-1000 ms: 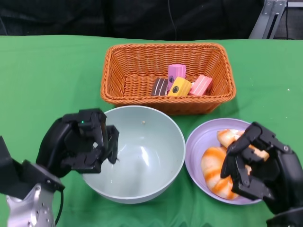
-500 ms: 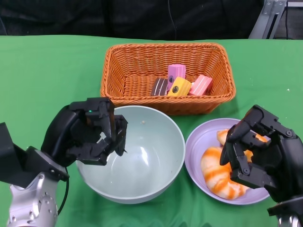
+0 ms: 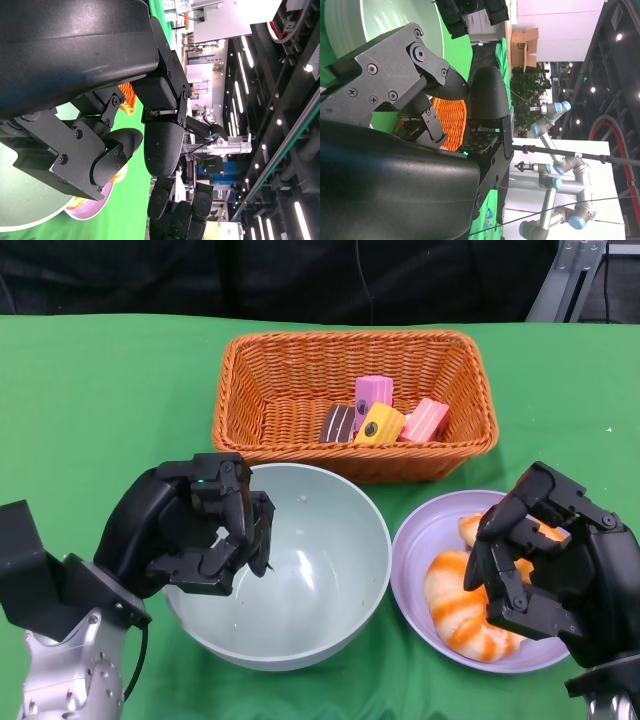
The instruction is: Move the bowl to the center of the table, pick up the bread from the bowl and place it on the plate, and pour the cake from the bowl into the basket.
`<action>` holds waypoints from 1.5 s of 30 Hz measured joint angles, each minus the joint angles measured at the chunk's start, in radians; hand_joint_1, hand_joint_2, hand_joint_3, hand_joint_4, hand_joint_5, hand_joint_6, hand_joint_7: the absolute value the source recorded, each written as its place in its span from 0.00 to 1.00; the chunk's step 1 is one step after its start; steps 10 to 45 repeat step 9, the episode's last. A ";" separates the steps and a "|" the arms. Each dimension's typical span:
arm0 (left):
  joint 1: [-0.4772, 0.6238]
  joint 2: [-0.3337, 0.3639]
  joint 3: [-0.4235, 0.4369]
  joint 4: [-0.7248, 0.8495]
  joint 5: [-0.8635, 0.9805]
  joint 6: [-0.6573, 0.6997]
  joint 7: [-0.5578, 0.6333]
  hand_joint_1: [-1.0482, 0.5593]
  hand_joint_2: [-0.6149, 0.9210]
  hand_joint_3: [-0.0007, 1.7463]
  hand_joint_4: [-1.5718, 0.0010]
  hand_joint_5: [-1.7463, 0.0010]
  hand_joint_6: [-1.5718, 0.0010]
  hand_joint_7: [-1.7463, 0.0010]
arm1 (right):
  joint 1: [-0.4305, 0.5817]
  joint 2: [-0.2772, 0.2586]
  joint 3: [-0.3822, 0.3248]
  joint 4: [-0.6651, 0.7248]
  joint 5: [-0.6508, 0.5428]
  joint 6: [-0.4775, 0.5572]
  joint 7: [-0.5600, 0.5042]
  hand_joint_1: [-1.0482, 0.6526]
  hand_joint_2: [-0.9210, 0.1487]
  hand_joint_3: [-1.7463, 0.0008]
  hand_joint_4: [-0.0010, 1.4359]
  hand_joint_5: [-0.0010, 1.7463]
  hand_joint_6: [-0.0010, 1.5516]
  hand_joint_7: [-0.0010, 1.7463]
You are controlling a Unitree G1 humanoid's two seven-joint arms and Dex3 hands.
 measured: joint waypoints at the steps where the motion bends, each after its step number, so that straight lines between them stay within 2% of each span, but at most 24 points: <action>1: 0.000 0.000 -0.002 0.000 0.001 0.000 0.000 0.64 0.74 0.72 0.44 0.06 0.42 0.20 | 0.000 0.000 0.000 0.002 0.000 0.000 0.002 0.53 0.39 0.30 0.56 1.00 0.46 0.84; 45: 0.000 0.000 -0.006 0.000 0.016 0.000 0.008 0.64 0.74 0.72 0.44 0.06 0.42 0.20 | 0.000 0.000 -0.005 0.005 0.002 -0.002 0.006 0.53 0.38 0.31 0.56 1.00 0.46 0.84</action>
